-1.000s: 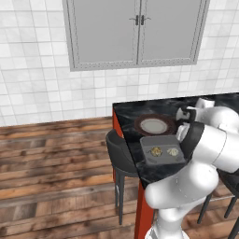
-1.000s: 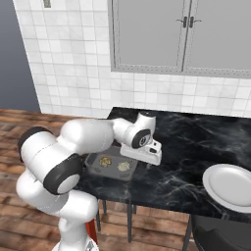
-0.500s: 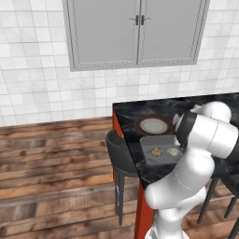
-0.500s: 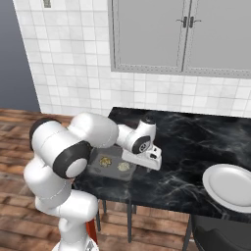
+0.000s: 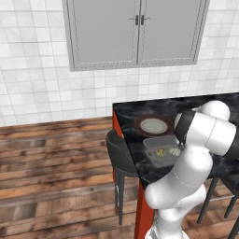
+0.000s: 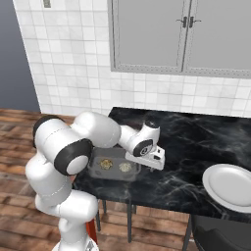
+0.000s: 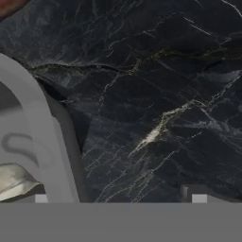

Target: Place two dumplings into each of the tupperware containers and then place the containers in the fridge.

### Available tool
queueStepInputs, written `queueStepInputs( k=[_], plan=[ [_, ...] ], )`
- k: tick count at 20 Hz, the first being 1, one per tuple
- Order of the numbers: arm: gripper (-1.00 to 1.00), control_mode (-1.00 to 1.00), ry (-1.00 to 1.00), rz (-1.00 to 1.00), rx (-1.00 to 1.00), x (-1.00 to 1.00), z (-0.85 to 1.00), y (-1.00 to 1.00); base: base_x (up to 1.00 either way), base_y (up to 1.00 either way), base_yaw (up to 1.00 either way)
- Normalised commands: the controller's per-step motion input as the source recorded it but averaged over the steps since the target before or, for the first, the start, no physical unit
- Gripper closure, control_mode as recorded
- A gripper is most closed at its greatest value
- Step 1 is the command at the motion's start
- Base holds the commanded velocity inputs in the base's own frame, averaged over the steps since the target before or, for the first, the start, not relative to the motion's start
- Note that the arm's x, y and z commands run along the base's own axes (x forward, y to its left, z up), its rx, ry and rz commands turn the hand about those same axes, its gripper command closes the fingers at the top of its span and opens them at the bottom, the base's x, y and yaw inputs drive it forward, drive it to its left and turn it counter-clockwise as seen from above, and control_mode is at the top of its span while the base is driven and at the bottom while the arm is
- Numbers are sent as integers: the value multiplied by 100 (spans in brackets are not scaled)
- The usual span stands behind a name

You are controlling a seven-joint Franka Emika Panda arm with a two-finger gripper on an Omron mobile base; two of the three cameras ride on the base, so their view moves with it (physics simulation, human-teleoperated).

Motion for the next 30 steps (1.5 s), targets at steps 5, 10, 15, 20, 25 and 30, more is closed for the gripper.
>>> queueStepInputs(
  k=[5, 10, 15, 20, 25, 30],
  plan=[
    [100, -100, 0, 0, 0, 0, -1, 0, 0, 0, 0],
    [100, -100, 0, 0, 0, -10, 5, 0, 0, 0, 0],
    [100, -100, 2, 0, 0, -5, 41, 0, 0, 0, 0],
    [100, -100, 12, -1, 0, -4, 86, 6, 0, 0, 0],
    [100, -100, 11, -10, 0, -28, 100, 25, 0, 0, 0],
    [100, -100, 4, -31, 1, -70, 83, 46, 0, 0, 0]
  ],
)
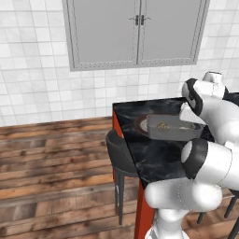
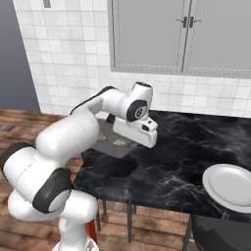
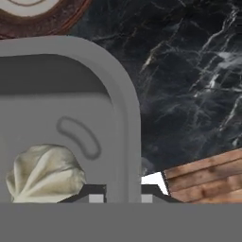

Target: Place two dumplings into each of the tupperware containers and then place the containers in the fridge.

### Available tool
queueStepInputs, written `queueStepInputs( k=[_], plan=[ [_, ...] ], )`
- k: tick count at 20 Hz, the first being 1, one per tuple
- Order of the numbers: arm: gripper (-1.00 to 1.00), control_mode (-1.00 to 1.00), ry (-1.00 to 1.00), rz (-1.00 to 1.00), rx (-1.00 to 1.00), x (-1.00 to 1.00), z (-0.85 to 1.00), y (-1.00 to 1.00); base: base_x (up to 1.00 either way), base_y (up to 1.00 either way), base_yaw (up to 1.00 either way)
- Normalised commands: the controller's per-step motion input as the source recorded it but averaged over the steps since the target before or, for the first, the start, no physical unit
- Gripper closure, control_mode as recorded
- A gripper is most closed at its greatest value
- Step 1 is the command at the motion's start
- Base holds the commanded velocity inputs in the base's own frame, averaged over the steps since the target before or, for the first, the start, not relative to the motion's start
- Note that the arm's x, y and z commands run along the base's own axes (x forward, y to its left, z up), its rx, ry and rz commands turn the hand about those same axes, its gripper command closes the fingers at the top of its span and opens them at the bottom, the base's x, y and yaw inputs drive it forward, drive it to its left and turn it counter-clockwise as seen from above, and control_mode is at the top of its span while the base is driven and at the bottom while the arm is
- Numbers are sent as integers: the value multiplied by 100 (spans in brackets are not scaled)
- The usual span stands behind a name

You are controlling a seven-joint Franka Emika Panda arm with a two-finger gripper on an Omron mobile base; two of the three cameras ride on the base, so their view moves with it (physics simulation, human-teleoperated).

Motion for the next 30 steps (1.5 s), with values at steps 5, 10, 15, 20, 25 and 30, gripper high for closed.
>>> queueStepInputs(
  k=[5, 10, 15, 20, 25, 30],
  plan=[
    [100, -100, 0, -43, 1, -80, 57, 89, 0, 0, 0],
    [100, -100, 0, -41, 0, -54, 50, 93, 0, 0, 0],
    [100, -100, 1, -51, -5, -21, 39, 74, 0, 0, 0],
    [100, -100, 17, -47, -7, -15, 22, 30, 0, 0, 0],
    [100, -100, 30, -44, -1, -39, 15, -11, 0, 0, 0],
    [100, -100, 3, -37, -6, -53, 0, 2, 0, 0, 0]
  ],
)
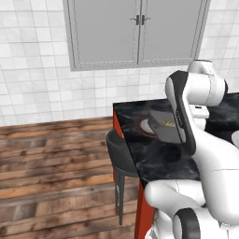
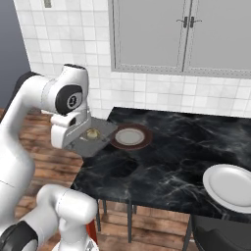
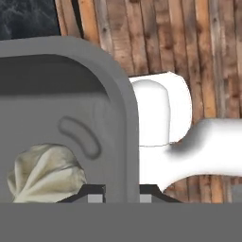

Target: Place two dumplings into each of the tupperware containers and then place the containers in the fridge.

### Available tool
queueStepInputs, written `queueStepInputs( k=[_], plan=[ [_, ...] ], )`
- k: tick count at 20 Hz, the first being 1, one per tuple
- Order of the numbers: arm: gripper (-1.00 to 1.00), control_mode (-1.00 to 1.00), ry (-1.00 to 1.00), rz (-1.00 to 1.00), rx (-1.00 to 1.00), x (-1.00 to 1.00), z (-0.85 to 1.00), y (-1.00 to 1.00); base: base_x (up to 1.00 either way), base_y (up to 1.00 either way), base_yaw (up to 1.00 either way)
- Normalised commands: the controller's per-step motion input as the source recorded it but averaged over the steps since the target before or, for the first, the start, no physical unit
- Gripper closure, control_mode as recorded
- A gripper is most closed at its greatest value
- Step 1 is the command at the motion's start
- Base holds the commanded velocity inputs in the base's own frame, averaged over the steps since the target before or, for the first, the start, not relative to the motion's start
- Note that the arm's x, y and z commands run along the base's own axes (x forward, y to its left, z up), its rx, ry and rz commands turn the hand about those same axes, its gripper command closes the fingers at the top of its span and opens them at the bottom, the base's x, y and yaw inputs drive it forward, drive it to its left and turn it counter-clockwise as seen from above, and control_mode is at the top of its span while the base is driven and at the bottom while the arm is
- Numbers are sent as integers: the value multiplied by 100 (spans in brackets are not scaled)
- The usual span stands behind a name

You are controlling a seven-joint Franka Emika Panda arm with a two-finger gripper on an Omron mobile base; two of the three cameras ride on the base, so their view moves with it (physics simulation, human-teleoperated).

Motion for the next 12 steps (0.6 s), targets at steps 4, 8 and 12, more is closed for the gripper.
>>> queueStepInputs(
  k=[4, 8, 12],
  plan=[
    [100, -100, -25, -8, -11, -18, 0, 33, 0, 0, 0],
    [100, -100, -18, 6, -5, -7, 0, 35, 0, 0, 0],
    [100, -100, -1, 6, -12, -8, 0, 62, 0, 0, 0]
  ],
)
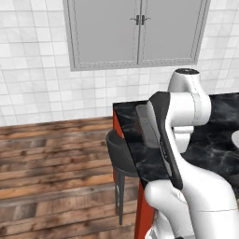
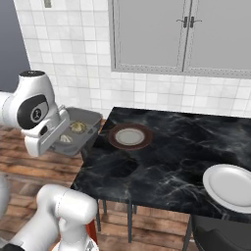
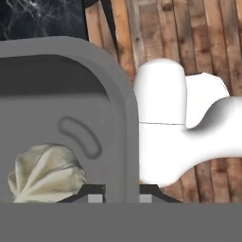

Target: Place two dumplings into each of the tupperware containers and then place the containers in the fridge.

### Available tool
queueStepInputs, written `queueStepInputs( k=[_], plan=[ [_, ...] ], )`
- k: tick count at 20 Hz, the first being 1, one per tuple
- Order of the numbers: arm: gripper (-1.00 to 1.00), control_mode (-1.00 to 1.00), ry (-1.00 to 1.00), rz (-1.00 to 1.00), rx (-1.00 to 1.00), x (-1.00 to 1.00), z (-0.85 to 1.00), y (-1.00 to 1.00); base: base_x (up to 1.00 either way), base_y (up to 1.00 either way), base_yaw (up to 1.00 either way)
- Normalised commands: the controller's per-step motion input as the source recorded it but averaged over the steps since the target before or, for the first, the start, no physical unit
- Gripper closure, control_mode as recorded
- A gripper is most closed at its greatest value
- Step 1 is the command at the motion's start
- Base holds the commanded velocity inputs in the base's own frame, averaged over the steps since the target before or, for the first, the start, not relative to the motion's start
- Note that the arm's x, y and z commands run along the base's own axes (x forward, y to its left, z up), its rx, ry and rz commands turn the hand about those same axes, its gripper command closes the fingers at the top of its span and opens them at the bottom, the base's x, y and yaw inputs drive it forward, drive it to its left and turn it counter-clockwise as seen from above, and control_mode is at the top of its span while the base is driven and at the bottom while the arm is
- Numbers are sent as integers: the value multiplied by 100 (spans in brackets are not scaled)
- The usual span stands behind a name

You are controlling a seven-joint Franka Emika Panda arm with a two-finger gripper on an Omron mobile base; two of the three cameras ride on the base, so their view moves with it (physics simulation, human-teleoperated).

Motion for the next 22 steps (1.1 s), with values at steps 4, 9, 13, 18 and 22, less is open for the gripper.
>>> queueStepInputs(
  k=[4, 9, 13, 18, 22],
  plan=[
    [100, -100, 1, 0, -8, -13, 7, 23, 0, 0, 0],
    [100, -100, 1, 0, 0, -2, 19, -18, 0, 0, 0],
    [100, -100, 0, 7, 0, 0, 7, -6, 0, 0, 0],
    [100, -100, 0, 16, 0, 0, 1, 0, 0, 0, 0],
    [100, -100, 3, 8, 0, -1, 0, 0, 0, 0, 0]
  ],
)
